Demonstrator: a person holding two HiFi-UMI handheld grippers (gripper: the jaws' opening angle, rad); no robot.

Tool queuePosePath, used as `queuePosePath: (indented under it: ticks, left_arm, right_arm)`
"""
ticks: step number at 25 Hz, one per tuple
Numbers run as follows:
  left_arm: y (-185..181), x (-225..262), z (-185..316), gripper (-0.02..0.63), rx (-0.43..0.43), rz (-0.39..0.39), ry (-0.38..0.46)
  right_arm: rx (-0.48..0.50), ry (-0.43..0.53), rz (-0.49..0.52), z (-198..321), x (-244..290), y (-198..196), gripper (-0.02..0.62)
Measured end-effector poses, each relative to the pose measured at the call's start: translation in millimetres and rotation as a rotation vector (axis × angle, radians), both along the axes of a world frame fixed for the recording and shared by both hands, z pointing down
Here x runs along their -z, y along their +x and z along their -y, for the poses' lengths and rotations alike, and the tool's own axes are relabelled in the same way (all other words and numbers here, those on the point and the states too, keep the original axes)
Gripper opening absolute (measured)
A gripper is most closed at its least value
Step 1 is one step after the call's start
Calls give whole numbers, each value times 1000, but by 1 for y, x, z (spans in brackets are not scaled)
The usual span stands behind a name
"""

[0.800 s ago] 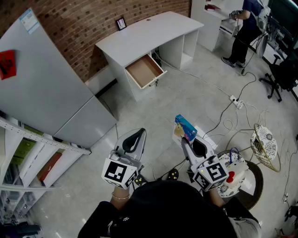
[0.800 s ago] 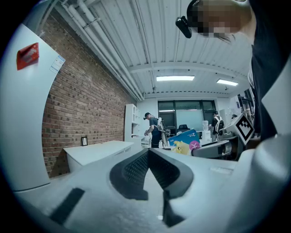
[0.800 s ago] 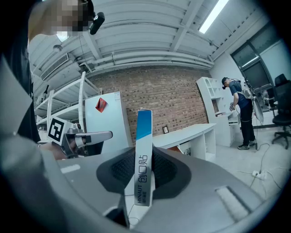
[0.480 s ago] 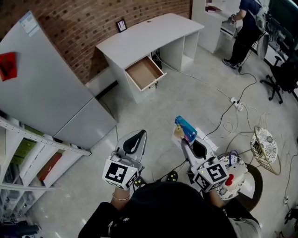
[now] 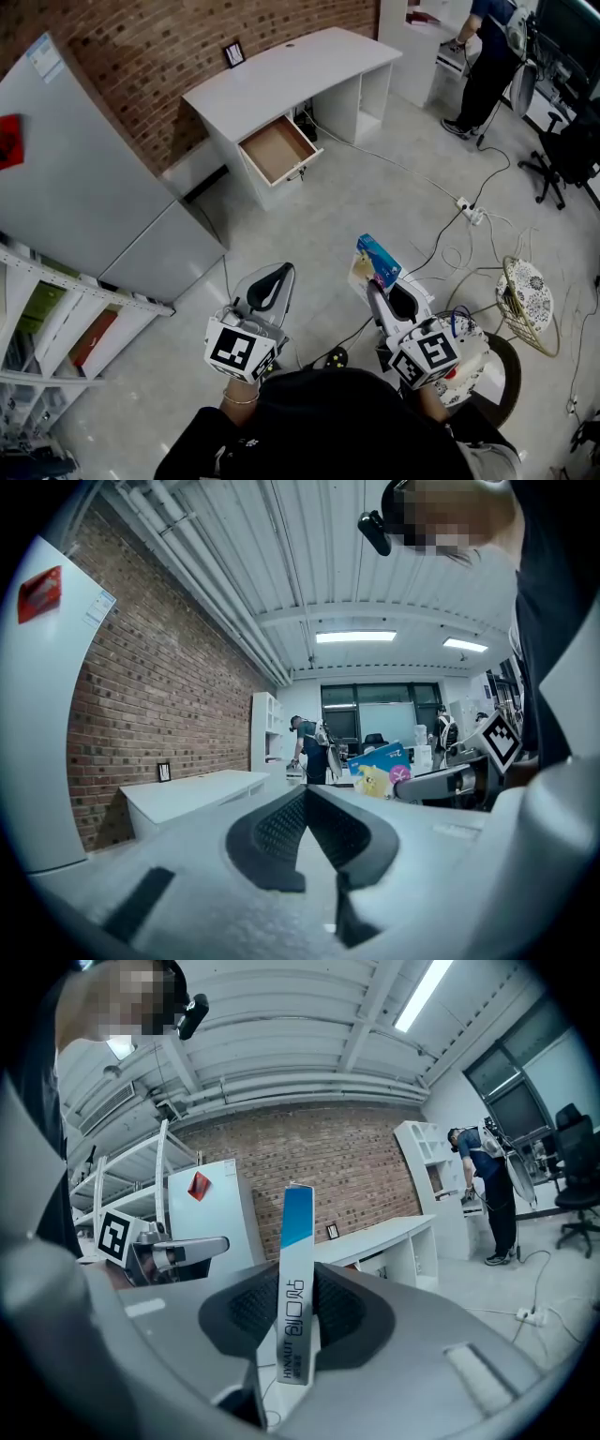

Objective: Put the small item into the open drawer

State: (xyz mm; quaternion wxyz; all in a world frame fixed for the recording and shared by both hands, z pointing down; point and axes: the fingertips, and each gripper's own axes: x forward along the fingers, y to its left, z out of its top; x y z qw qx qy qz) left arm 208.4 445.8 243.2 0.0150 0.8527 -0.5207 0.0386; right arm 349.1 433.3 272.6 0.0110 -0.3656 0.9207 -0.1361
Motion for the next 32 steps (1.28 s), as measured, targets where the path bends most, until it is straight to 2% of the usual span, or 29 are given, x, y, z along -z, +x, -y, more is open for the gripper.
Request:
queuePosePath:
  ticks: [8,20,32]
  left_arm:
    - [9,-7,11,-9,20,-4,-27]
    - [63,3,38,-9,-103,30,3]
    - [42,-9,71,-9,-106,-9,-19]
  right_arm:
    - [-32,-16,3,7,-5,24,95]
    - [-145,-21,0,18,-6,77,95]
    - [-149,-48,-1,46,-14,57,95]
